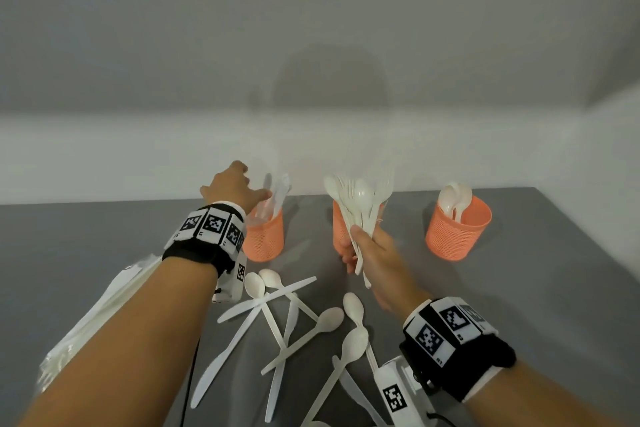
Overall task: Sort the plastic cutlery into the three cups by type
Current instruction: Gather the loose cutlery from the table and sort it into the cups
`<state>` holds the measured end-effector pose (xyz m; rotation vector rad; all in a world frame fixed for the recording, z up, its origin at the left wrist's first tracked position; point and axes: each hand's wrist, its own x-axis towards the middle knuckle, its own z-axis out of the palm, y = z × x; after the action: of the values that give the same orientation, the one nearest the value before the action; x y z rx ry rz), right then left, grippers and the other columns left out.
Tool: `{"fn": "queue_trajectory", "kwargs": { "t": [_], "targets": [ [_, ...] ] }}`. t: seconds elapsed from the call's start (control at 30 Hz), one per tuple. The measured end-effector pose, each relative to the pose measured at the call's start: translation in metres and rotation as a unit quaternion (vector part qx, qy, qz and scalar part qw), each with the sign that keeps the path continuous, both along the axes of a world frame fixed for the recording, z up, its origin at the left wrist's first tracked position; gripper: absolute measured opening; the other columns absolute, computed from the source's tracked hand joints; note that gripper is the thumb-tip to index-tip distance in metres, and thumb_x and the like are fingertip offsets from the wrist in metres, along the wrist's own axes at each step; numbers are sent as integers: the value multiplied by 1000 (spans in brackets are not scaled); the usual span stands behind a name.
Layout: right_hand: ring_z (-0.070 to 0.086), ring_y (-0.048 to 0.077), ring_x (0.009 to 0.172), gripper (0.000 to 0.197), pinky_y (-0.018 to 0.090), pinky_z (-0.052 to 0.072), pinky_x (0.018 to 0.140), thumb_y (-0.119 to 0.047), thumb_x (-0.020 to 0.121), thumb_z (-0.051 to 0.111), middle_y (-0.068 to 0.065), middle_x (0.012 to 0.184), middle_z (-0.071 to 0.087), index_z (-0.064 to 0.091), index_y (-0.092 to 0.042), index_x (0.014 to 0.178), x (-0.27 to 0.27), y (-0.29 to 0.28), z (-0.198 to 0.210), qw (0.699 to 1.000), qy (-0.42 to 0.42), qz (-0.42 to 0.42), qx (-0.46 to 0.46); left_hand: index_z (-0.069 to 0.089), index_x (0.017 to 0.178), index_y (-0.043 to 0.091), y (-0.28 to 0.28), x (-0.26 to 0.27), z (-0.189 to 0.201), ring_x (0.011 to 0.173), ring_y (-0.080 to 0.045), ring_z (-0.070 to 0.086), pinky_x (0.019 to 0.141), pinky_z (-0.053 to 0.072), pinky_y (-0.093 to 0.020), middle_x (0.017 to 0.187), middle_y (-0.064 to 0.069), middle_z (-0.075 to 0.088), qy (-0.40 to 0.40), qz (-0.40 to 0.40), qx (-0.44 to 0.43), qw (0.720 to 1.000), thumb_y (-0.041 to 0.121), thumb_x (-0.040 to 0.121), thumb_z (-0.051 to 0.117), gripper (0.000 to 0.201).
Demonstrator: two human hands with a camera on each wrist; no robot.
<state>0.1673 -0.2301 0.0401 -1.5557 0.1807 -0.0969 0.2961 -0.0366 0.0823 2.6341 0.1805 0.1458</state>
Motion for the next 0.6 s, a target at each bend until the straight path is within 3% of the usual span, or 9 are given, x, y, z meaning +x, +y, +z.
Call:
{"fn": "queue_trajectory", "kwargs": {
  "t": [0.07,0.17,0.23,0.33,0.4,0.47,0.53,0.6],
  "targets": [
    [50,14,58,21,19,43,46,-17,99,38,1,68,54,52,-3,105,0,-2,0,1000,-4,9,-3,42,133,16,0,0,7,121,-26,51,101,31,-41,129,-2,59,-25,-16,-6,1000,38,75,73,69],
    [47,13,52,24,20,41,45,-17,99,38,0,63,53,52,1,106,2,-3,-1,1000,-7,9,-3,58,120,19,-1,0,10,111,-25,58,100,42,-40,116,-4,66,-27,-61,-56,996,29,78,71,45],
    [46,10,49,27,20,40,44,-17,99,39,-2,60,54,51,4,112,3,-4,-2,1000,-4,9,-6,65,108,18,-1,-1,6,105,-24,60,98,44,-40,108,-4,69,-6,-78,-45,996,25,81,68,29],
    [48,7,48,31,19,41,44,-17,99,39,-3,61,56,46,2,122,1,-5,-2,1000,-7,16,-1,66,104,15,-5,-3,5,102,-24,61,97,45,-39,103,-3,68,-34,-66,-44,996,20,82,65,22],
    [47,9,50,32,20,41,45,-17,99,38,-2,63,57,44,-1,126,-1,-6,0,1000,-12,20,14,67,99,10,-14,-12,14,88,-22,61,84,47,-30,95,-6,69,-123,-69,-86,986,15,85,60,16],
    [46,10,50,32,20,41,45,-17,100,38,-3,62,57,45,-1,126,-3,-6,2,999,-17,18,34,68,88,5,-30,-32,24,75,-19,57,69,39,-21,83,-8,68,-170,-104,-118,973,14,87,55,16],
    [47,11,50,32,20,40,44,-18,100,38,-3,64,59,47,2,124,-2,-4,5,998,-24,16,61,68,79,4,-50,-56,23,70,-21,58,65,38,-23,75,-9,68,-108,-172,-131,970,26,88,56,27],
    [48,11,50,31,22,40,44,-20,100,38,0,70,60,51,-1,120,-2,-1,9,995,-34,31,93,65,75,7,-70,-78,13,65,-18,59,69,44,-30,65,-3,65,39,-244,-188,951,43,89,53,41]
  ]
}}
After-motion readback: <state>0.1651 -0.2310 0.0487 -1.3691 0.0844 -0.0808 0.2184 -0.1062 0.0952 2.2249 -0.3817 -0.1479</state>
